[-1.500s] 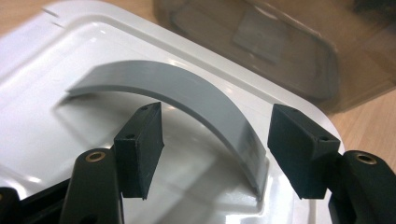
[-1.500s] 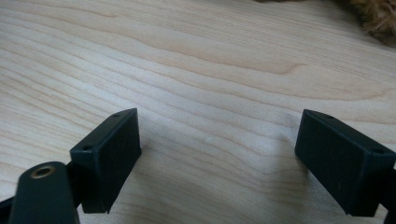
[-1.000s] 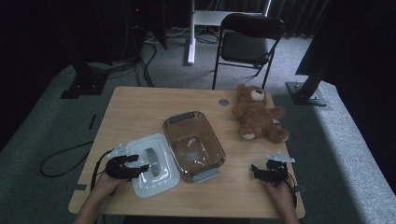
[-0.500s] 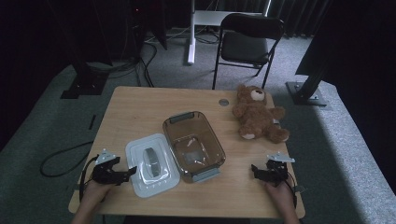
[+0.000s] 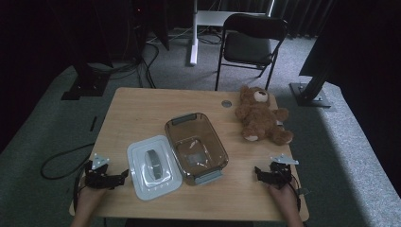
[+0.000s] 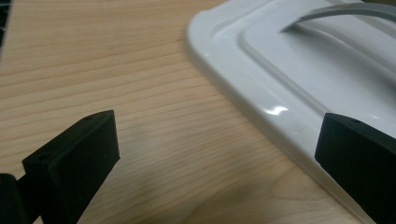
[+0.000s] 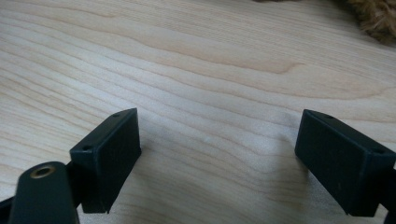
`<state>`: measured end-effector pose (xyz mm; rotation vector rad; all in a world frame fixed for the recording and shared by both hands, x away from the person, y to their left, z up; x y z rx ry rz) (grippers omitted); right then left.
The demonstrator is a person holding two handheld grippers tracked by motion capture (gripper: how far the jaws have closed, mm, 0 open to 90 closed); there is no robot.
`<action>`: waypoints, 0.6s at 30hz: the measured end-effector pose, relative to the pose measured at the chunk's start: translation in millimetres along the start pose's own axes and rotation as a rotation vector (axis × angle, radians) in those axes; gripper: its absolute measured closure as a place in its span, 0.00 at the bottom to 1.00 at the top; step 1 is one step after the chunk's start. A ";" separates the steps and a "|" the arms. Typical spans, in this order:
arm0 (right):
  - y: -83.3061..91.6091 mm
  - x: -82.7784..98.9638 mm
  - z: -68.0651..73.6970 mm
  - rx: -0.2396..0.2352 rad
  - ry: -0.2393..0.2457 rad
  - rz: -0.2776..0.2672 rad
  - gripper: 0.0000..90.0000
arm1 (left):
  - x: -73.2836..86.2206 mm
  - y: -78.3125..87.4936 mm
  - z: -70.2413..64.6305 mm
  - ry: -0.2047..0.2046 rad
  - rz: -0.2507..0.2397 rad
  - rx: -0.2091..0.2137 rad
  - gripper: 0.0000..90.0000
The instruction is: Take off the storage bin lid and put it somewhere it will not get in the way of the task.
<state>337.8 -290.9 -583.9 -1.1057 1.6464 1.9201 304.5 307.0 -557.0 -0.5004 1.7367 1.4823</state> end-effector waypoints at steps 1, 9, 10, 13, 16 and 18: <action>0.0 0.0 0.0 0.000 0.000 0.000 0.15 | 1.0 0.1 2.1 0.004 0.000 -0.015 0.01; -0.1 -0.1 -0.1 -0.001 0.000 0.000 0.15 | 12.3 -3.8 14.0 0.017 0.040 -0.118 0.01; -0.2 -0.1 0.0 0.000 0.000 0.001 0.14 | 13.6 -4.8 15.5 0.024 0.052 -0.134 0.01; -1.2 -1.0 0.3 0.001 0.000 0.003 0.14 | 17.1 -7.4 19.6 0.036 0.069 -0.159 0.01; -2.7 -2.4 0.3 0.003 -0.002 0.004 0.14 | 19.5 -7.6 23.3 0.064 0.075 -0.158 0.01; -3.4 -3.0 0.1 0.001 -0.002 0.005 0.13 | 20.1 -7.3 23.8 0.065 0.073 -0.155 0.01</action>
Point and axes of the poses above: each handheld gripper's, and its own axes: y roughly backward along the jaws, x roughly out of its underside, z roughly to its left, the point moved 3 cm from there along -y, roughly forward along the jaws, and after that the axes turned 1 degree about -z, right-handed, at the moved point
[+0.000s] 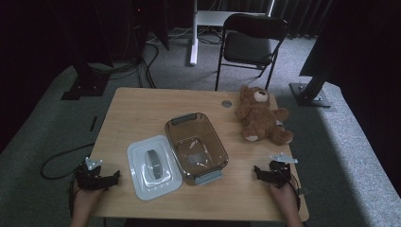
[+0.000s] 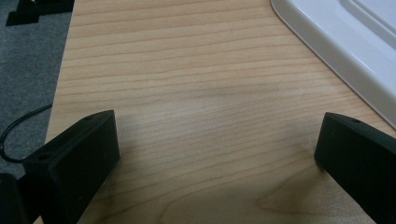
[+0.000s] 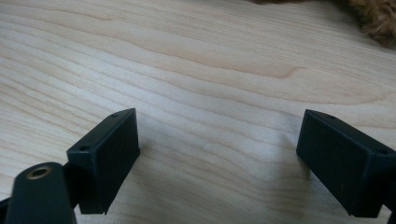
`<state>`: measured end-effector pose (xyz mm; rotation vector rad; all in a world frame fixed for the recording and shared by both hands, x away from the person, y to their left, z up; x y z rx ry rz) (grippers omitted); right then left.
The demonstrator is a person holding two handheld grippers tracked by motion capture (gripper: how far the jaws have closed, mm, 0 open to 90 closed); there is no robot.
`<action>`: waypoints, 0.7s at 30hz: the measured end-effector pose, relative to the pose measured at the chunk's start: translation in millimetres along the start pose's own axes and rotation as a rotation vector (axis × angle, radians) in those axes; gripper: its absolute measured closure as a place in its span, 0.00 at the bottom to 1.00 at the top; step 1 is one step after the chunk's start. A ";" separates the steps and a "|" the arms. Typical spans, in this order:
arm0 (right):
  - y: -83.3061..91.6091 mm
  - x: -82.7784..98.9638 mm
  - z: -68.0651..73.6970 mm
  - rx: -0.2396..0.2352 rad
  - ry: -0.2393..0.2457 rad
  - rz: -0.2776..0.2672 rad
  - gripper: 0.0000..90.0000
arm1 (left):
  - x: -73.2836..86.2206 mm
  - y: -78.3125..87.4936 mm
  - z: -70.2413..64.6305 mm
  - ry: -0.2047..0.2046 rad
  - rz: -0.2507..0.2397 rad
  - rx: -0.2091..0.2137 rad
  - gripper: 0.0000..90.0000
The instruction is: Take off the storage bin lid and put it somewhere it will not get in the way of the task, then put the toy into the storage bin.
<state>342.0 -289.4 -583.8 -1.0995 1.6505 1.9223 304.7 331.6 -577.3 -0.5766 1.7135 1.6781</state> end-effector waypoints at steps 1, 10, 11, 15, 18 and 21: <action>-0.2 -0.2 0.0 0.001 -0.001 0.000 0.13 | 0.3 -1.0 -0.3 0.011 -0.001 0.015 0.01; 12.3 -6.4 -3.1 0.035 -0.010 0.027 0.12 | 0.6 -0.6 -3.7 0.018 0.003 0.012 0.01; 16.9 -10.4 -4.7 0.033 -0.026 0.008 0.12 | 0.6 -0.6 -3.7 0.018 0.003 0.012 0.01; 33.9 -30.7 -13.4 0.017 -0.091 -0.061 0.12 | 0.2 -0.8 -3.5 0.012 0.004 0.017 0.01; 43.0 -48.2 -18.5 0.018 -0.101 -0.095 0.12 | 0.1 -1.0 -3.4 0.010 0.004 0.019 0.01; 46.3 -63.2 -23.4 0.017 -0.117 -0.102 0.12 | 0.1 -1.0 -3.5 0.012 0.003 0.019 0.01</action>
Point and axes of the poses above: each handheld gripper's, and its own axes: y roughly backward along the jaws, x roughly out of its underside, z roughly to its left, the point moved 3 cm from there along -y, roughly forward along the jaws, and after that the axes turned 1 degree about -z, right-handed, at the moved point
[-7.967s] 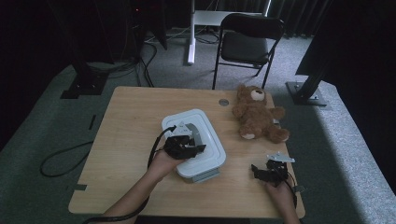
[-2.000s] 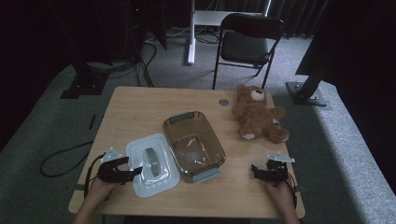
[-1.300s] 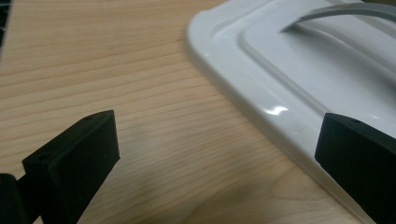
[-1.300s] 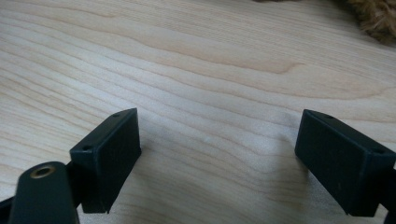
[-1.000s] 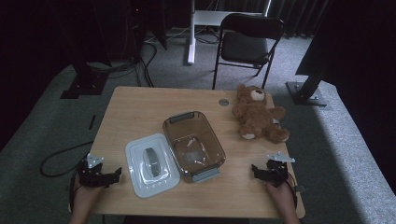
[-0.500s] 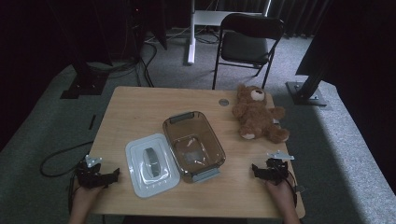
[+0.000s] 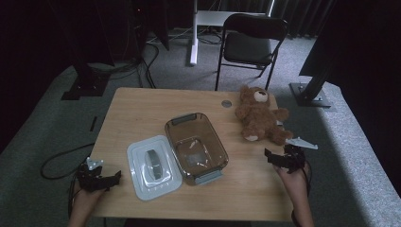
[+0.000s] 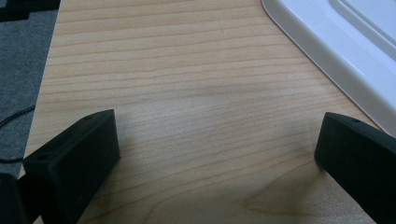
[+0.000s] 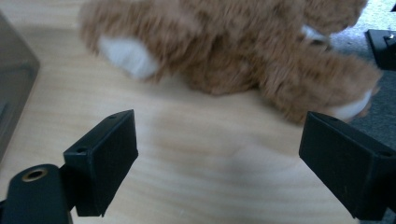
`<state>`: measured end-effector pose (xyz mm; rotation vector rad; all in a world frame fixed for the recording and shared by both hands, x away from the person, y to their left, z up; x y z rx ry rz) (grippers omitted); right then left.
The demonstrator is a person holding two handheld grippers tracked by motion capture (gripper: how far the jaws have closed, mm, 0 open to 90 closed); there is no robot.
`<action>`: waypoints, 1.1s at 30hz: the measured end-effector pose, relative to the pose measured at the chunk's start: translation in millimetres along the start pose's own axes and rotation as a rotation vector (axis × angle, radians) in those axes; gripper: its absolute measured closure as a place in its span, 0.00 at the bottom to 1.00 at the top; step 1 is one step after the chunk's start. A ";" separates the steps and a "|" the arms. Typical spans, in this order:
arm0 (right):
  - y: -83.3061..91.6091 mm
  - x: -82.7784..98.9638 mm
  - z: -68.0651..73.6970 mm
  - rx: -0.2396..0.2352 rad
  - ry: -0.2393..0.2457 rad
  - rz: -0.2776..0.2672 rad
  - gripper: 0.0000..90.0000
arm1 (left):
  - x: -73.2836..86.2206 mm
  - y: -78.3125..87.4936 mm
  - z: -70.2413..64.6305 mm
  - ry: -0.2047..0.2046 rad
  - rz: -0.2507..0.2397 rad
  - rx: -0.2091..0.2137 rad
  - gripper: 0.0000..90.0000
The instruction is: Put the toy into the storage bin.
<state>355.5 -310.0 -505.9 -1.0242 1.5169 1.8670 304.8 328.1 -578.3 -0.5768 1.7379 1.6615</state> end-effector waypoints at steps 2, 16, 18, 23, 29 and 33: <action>-1.0 -10.8 -1.8 0.015 0.000 0.001 0.12 | 0.1 0.0 -0.5 0.002 -0.001 -0.002 0.01; -30.2 -67.4 -5.1 0.004 -0.042 -0.031 0.12 | 1.9 1.7 -2.4 0.011 -0.003 -0.008 0.01; -35.7 -73.8 -5.0 0.006 -0.049 -0.034 0.12 | 1.9 1.7 -2.6 0.012 -0.002 -0.010 0.01; -56.6 -89.3 -4.6 0.019 -0.058 -0.017 0.12 | 1.8 1.6 -2.8 0.012 -0.002 -0.009 0.01; -88.3 -102.4 -11.8 0.051 -0.077 0.033 0.12 | 1.8 1.6 -3.0 0.008 -0.002 -0.006 0.01; -102.5 -105.6 -21.2 0.072 -0.112 0.053 0.12 | 1.8 1.6 -3.0 0.008 -0.002 -0.006 0.01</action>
Point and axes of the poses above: each handheld gripper's, and its own axes: y roughly backward along the jaws, x roughly out of its underside, z roughly to its left, the point moved 3 cm from there along -y, roughly forward along the jaws, and after that the axes turned 1 degree about -z, right-handed, at the moved point
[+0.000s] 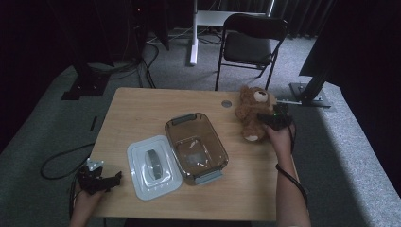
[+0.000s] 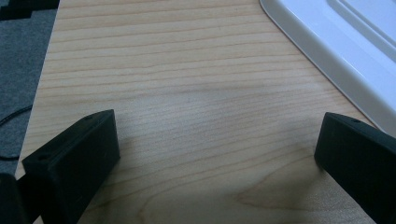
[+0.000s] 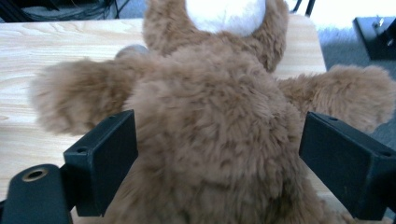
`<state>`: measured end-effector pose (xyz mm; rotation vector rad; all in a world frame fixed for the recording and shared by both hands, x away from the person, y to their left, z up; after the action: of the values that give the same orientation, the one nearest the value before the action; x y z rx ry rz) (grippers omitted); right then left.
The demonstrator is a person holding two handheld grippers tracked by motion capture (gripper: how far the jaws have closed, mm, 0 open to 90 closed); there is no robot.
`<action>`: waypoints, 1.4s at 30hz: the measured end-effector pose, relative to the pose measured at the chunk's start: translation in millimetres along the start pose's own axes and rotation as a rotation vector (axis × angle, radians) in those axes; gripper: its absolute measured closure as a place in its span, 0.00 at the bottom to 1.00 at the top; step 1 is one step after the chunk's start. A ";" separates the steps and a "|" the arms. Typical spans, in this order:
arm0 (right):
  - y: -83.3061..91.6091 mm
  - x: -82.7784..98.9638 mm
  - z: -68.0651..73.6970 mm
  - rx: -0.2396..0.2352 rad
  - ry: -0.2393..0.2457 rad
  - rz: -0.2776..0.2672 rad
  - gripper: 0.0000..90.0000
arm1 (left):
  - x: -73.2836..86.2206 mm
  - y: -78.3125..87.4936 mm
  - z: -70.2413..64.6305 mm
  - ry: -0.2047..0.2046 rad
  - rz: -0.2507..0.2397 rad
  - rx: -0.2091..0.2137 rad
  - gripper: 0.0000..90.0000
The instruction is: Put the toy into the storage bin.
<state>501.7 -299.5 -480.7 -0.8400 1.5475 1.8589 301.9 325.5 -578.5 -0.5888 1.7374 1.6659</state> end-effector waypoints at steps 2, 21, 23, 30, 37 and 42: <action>-8.0 0.4 -3.4 0.001 -0.013 0.031 0.12 | 0.0 0.0 0.0 0.000 0.000 0.000 0.01; -39.6 22.6 13.9 0.003 0.032 0.176 0.14 | 0.1 0.1 -0.2 -0.002 0.000 0.002 0.01; -39.8 22.6 14.5 0.009 0.038 0.174 0.18 | 0.1 0.1 -0.4 -0.002 -0.001 0.003 0.01; -36.0 22.9 13.1 -0.007 0.043 0.155 0.46 | 0.1 0.1 -0.4 -0.003 -0.001 0.003 0.01; -27.6 21.1 13.1 0.012 0.045 0.100 0.65 | -0.1 0.0 -0.4 -0.006 -0.001 0.006 0.01; -16.7 17.5 14.0 0.017 0.029 0.068 0.69 | -0.1 -0.1 -0.4 -0.006 -0.001 0.006 0.01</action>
<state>501.8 -282.3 -502.8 -0.8193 1.6267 1.8863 302.0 325.1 -578.5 -0.5813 1.7367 1.6600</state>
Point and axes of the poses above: each handheld gripper's, and its own axes: y roughly backward along the jaws, x roughly out of its underside, z roughly to its left, the point moved 3 cm from there along -y, roughly forward along the jaws, and after that the axes turned 1 degree about -z, right-handed, at the moved point
